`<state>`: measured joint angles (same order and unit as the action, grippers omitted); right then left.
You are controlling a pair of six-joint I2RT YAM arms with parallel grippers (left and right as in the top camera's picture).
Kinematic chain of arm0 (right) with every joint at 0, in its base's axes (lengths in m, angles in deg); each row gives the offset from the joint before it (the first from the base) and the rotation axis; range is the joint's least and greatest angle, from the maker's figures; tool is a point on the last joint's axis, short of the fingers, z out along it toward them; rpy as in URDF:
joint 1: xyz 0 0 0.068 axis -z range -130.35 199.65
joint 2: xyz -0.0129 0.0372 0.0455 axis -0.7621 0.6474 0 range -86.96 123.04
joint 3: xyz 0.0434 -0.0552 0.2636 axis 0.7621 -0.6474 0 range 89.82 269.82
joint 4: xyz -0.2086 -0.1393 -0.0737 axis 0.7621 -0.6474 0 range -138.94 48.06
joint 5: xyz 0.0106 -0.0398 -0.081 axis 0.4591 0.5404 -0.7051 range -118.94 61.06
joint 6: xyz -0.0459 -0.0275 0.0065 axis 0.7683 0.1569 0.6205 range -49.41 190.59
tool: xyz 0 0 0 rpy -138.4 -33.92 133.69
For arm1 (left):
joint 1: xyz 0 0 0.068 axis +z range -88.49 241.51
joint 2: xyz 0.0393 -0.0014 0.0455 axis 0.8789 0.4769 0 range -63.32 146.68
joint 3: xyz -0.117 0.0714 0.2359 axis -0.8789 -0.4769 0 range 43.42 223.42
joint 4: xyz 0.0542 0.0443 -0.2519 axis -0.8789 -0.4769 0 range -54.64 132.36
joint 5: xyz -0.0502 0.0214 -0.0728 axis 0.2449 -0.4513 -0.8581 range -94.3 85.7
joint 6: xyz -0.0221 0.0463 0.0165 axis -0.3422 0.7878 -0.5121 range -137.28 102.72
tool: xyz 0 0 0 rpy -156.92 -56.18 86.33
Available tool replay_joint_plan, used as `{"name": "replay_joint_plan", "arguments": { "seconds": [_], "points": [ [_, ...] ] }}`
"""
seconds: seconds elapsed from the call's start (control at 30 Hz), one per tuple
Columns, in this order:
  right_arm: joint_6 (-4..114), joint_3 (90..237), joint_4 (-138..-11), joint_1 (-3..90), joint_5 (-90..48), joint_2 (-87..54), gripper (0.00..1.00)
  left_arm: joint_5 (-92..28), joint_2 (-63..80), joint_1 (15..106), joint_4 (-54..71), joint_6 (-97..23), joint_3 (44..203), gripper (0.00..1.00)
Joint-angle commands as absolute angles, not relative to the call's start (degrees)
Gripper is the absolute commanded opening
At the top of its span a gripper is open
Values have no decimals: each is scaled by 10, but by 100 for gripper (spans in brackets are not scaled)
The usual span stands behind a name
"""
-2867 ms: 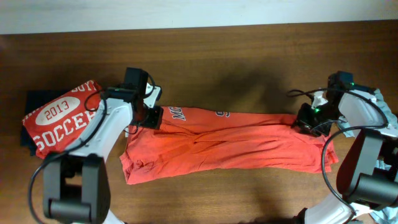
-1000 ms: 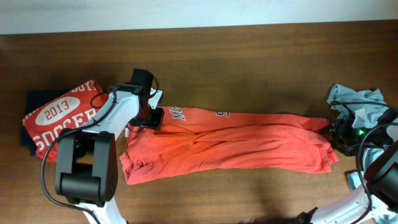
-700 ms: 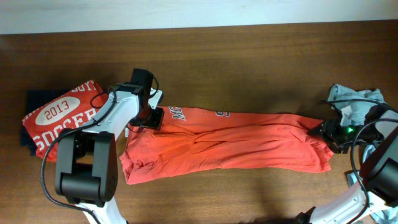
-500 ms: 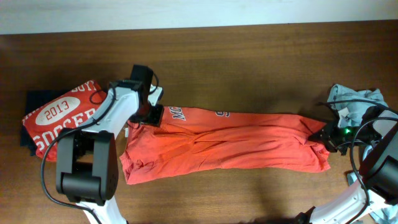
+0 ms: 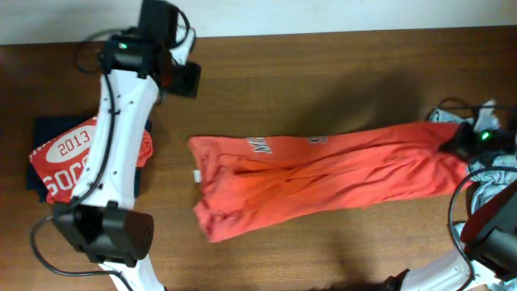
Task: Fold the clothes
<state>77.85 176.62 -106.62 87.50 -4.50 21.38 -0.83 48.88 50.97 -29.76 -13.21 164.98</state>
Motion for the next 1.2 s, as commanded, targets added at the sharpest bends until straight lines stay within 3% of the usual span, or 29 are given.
{"name": "replay_joint_plan", "arguments": {
  "seconds": [0.0,0.23,0.47,0.83,1.17],
  "points": [
    [761,1845,-1103,855,-71,194,4,29,488,512,-322,-122,1729,63],
    [761,1950,-1208,747,-72,194,4,70,487,512,-377,-123,1838,64],
    [742,1978,-1275,548,-104,193,4,101,486,519,-418,-123,1935,67],
    [644,1975,-1238,271,-161,202,4,101,460,554,-417,-123,1966,70],
    [563,1924,-1154,166,-153,261,4,101,449,555,-417,-123,1966,70]
  ]
}}
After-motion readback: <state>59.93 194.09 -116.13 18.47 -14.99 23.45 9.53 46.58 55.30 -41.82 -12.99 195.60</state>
